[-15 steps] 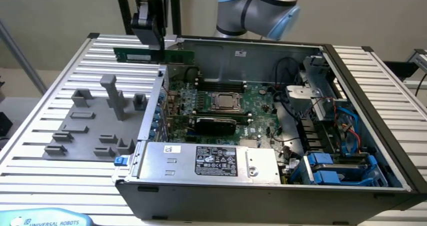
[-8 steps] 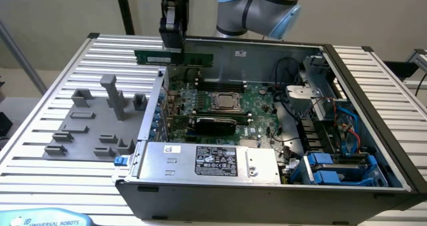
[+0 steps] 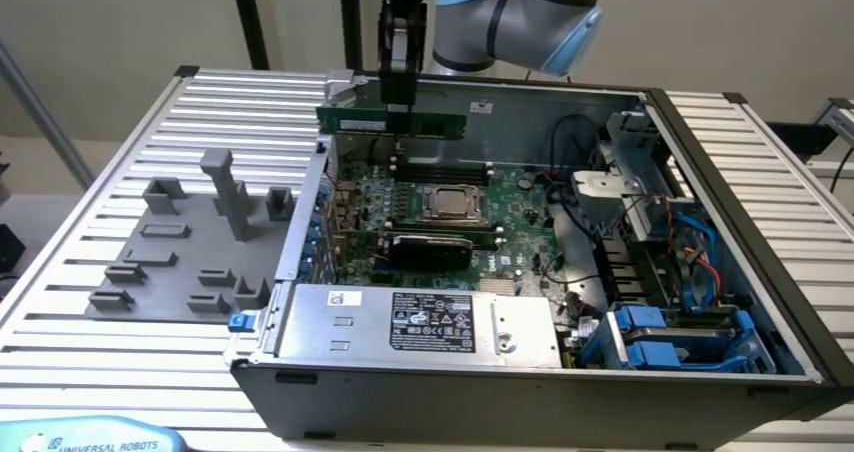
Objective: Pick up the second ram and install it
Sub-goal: 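Pick up the second ram and move it above second insertion slot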
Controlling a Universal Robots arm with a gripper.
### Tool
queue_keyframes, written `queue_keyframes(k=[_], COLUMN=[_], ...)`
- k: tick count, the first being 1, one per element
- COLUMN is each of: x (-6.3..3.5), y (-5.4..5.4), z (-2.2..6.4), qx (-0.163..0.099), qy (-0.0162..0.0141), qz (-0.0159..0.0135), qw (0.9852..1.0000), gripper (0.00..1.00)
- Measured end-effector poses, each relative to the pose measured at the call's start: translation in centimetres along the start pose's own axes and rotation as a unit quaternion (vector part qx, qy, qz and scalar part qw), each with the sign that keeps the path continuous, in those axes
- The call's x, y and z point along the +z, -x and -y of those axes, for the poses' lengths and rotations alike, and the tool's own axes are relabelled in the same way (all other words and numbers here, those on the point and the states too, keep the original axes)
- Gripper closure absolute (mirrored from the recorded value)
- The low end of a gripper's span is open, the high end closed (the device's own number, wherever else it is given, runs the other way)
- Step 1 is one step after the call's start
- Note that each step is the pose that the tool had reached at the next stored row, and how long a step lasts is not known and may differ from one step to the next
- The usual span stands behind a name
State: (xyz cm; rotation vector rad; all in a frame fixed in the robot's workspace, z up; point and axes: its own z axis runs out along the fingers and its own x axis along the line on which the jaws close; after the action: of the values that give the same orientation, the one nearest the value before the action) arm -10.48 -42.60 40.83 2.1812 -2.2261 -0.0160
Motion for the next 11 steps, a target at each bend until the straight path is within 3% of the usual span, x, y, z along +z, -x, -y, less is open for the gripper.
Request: queue_keyframes(k=[6,11], x=[1.02,1.88], y=[1.4,2.8], z=[2.57,3.93], qx=[0.0,0.0], qy=[0.0,0.0], qz=[0.0,0.0], qw=[1.0,1.0], gripper=[0.86,0.86])
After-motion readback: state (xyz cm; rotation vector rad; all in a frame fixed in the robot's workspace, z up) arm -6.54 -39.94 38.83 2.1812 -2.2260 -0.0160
